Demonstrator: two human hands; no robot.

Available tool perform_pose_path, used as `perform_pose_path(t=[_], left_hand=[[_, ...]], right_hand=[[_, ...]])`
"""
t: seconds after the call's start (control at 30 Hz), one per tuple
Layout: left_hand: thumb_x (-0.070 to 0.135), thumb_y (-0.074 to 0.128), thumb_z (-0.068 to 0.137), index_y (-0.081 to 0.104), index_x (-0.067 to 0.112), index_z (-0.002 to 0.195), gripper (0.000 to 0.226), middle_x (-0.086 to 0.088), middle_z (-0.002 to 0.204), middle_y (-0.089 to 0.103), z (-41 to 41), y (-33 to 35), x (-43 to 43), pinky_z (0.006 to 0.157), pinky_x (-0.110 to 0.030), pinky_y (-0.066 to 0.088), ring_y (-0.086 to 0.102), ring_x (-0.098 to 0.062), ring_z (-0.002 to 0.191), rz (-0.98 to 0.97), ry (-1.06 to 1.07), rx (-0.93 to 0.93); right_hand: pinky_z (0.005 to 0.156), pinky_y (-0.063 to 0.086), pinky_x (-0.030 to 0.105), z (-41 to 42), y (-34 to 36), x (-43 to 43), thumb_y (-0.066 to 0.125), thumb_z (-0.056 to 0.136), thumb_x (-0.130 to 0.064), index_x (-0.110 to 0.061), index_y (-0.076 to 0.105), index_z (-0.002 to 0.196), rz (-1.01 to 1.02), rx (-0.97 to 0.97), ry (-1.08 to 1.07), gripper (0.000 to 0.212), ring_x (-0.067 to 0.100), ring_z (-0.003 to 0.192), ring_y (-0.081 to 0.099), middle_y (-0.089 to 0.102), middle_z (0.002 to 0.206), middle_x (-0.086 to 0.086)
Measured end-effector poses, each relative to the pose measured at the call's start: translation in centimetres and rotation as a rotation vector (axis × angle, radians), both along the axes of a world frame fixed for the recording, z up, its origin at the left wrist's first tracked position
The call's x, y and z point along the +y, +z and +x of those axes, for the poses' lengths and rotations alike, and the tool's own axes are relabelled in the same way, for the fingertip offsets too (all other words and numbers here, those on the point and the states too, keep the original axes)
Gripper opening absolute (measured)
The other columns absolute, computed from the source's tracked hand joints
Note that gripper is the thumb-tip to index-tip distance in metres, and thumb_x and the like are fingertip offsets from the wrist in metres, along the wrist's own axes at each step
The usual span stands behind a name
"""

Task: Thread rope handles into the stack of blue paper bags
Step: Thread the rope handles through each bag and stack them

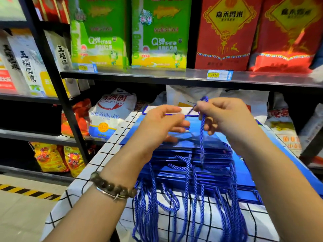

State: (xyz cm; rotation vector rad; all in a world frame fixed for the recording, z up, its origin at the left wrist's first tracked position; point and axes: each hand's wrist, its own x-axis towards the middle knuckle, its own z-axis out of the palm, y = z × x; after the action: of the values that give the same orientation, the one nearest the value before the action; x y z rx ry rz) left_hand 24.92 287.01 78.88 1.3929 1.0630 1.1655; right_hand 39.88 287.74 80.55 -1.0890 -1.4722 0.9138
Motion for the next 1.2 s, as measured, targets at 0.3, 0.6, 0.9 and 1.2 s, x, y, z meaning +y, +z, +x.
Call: perform_pose_path(t=[0.3,0.6,0.9,1.2], left_hand=[[0.024,0.048,0.094,0.063,0.014,0.075,0.026,0.000,0.061,0.068,0.8,0.3,0.6,0.047,-0.015,0.042,0.056,-0.007,0.049,-0.077,-0.185,0.160],[0.005,0.062,0.084,0.060,0.008,0.069,0.015,-0.005,0.062,0.063,1.0,-0.2,1.3,0.046,-0.015,0.047,0.058,-0.007,0.047,-0.010,-0.112,0.220],[0.004,0.063,0.084,0.059,0.010,0.064,0.021,0.004,0.047,0.060,1.3,-0.6,2.0,0.047,-0.015,0.049,0.058,-0.004,0.045,0.032,0.021,0.088],[0.036,0.072,0.075,0.070,0.024,0.100,0.028,0.010,0.097,0.069,-1.3,-2.1,0.2,0.085,-0.028,0.048,0.061,-0.006,0.090,0.395,0.011,0.859]], right_hand=[[0.040,0.042,0.016,-0.4,0.5,2.6,0.057,0.087,-0.012,-0.006,0.062,0.070,-0.012,0.034,0.001,0.019,0.006,0.036,0.046,0.050,0.060,0.006],[0.039,0.040,0.019,0.1,-0.5,2.6,0.055,0.089,-0.029,-0.012,0.060,0.073,-0.080,-0.080,-0.031,0.024,0.007,0.039,0.049,0.057,0.065,0.001],[0.038,0.033,0.010,0.7,-2.1,0.4,0.072,0.073,-0.006,-0.006,0.070,0.070,-0.074,-0.288,0.068,0.004,0.006,0.037,0.048,0.060,0.053,0.003],[0.045,0.035,0.008,1.7,-3.1,0.5,0.071,0.075,-0.012,-0.017,0.066,0.059,-0.028,-0.349,0.076,0.018,-0.001,0.042,0.047,0.061,0.045,-0.009]])
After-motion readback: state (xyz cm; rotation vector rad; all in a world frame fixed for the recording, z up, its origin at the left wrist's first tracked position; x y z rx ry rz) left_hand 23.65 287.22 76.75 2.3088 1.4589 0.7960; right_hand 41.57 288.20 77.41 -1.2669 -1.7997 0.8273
